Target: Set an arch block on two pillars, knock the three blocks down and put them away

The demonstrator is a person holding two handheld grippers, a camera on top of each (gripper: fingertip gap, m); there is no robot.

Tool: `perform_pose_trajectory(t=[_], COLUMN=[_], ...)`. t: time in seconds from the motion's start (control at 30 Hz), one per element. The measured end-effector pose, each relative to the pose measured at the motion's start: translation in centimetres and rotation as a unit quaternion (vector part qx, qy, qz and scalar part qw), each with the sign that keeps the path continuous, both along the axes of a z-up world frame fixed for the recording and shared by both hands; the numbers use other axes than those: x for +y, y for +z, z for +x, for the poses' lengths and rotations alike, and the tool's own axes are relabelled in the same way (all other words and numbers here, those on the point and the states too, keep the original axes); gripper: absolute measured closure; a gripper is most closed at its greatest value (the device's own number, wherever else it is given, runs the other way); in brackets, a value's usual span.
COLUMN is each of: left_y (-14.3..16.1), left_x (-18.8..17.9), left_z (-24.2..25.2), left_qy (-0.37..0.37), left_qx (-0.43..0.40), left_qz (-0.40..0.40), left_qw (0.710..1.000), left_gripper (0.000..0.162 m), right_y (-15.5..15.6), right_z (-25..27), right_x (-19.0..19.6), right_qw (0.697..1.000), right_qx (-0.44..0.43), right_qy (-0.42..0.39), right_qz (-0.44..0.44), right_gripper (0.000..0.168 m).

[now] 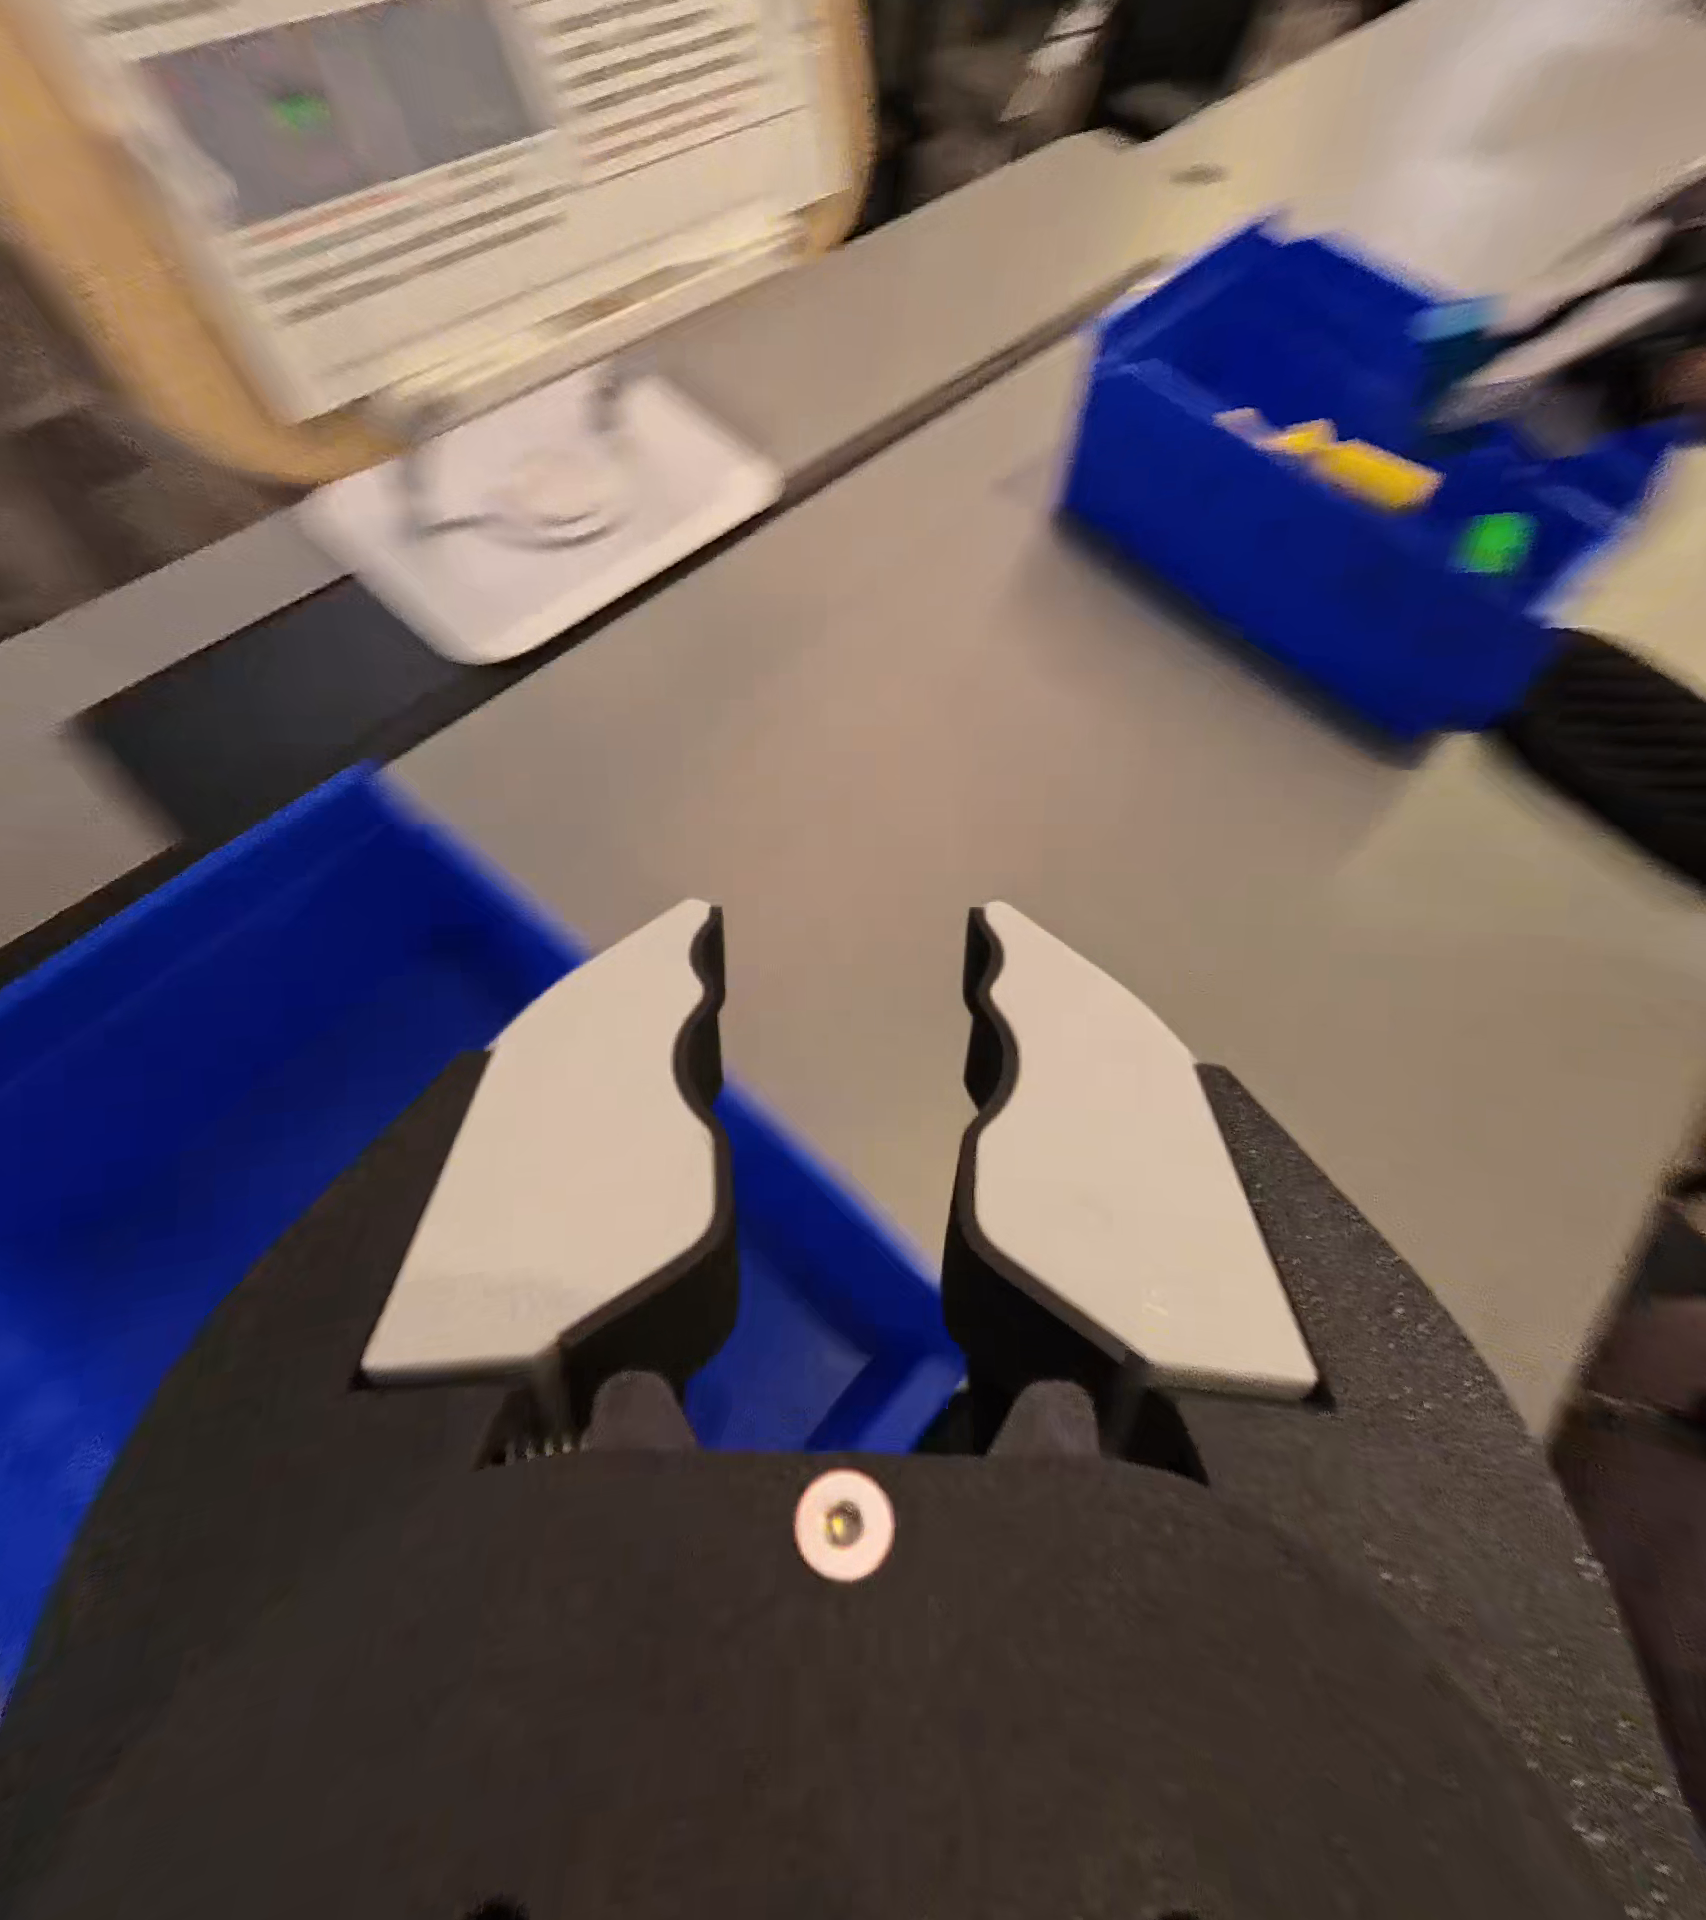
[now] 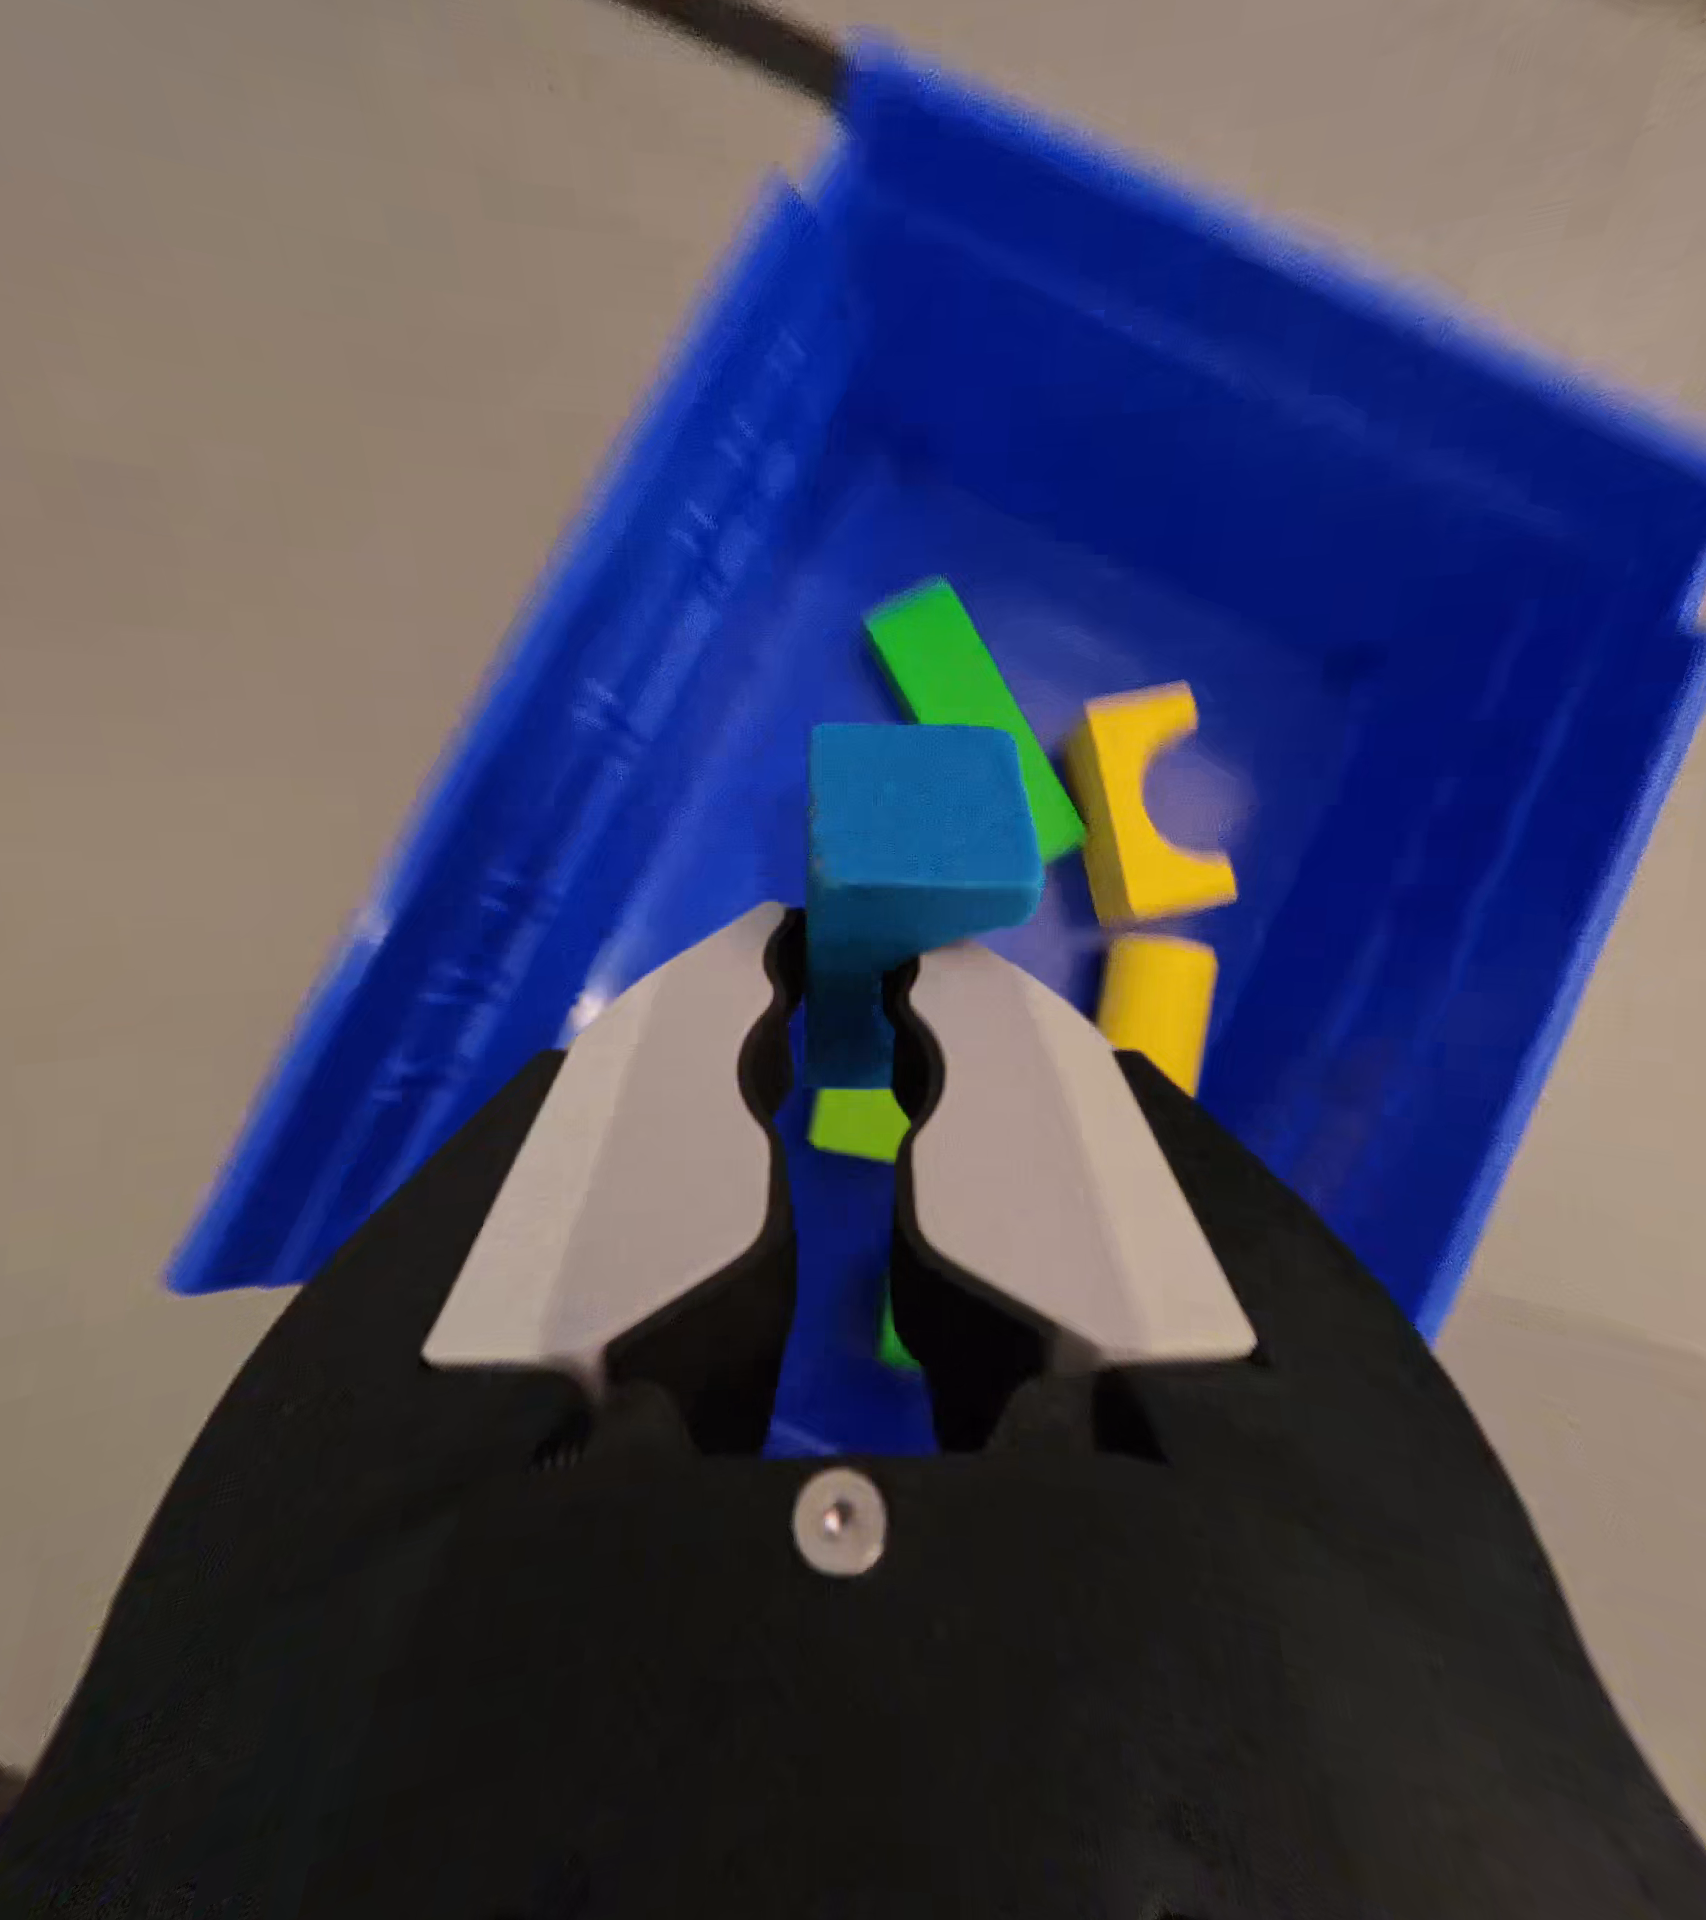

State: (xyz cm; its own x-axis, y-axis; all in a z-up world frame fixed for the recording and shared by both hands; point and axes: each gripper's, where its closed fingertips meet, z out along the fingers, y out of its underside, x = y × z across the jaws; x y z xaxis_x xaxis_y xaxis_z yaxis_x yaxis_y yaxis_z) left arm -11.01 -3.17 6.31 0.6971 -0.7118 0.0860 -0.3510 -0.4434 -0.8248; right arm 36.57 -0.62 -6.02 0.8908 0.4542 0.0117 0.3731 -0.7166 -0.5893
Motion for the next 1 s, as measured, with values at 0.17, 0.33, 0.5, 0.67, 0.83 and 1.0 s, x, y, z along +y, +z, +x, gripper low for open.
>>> perform_pose_trajectory(t=[0.17, 0.33, 0.5, 0.67, 0.83, 1.0], left_y=[-2.0, -3.5, -6.2, -10.0, -13.6, -17.0], left_x=[0.8, 0.0, -0.6, -0.2, -0.5, -1.6], left_z=[-10.8, -21.6, -25.7, -25.8, -23.9, -23.1], left_qy=[0.18, 0.355, 0.402, 0.38, 0.341, 0.321], left_qx=[0.094, 0.185, 0.126, 0.142, 0.112, 0.112], left_qz=[-0.003, -0.004, -0.062, -0.128, -0.222, -0.313], left_qw=[0.979, 0.917, 0.905, 0.905, 0.906, 0.887], left_gripper=[0.109, 0.093, 0.089, 0.089, 0.094, 0.117], right_y=[-5.6, -3.3, 0.3, -4.3, -7.2, -7.2], right_z=[3.9, 4.9, 11.3, 13.3, 12.6, 12.0], right_x=[0.0, 1.2, 1.7, -0.5, -2.5, -2.8], right_qw=[0.989, 0.994, 0.98, 0.973, 0.961, 0.955], right_qx=[-0.08, -0.071, -0.124, -0.07, -0.04, -0.028], right_qy=[-0.045, -0.07, -0.155, -0.176, -0.178, -0.18], right_qz=[-0.113, -0.048, 0.004, -0.134, -0.21, -0.235], right_gripper=[0.147, 0.139, 0.124, 0.12, 0.147, 0.157])
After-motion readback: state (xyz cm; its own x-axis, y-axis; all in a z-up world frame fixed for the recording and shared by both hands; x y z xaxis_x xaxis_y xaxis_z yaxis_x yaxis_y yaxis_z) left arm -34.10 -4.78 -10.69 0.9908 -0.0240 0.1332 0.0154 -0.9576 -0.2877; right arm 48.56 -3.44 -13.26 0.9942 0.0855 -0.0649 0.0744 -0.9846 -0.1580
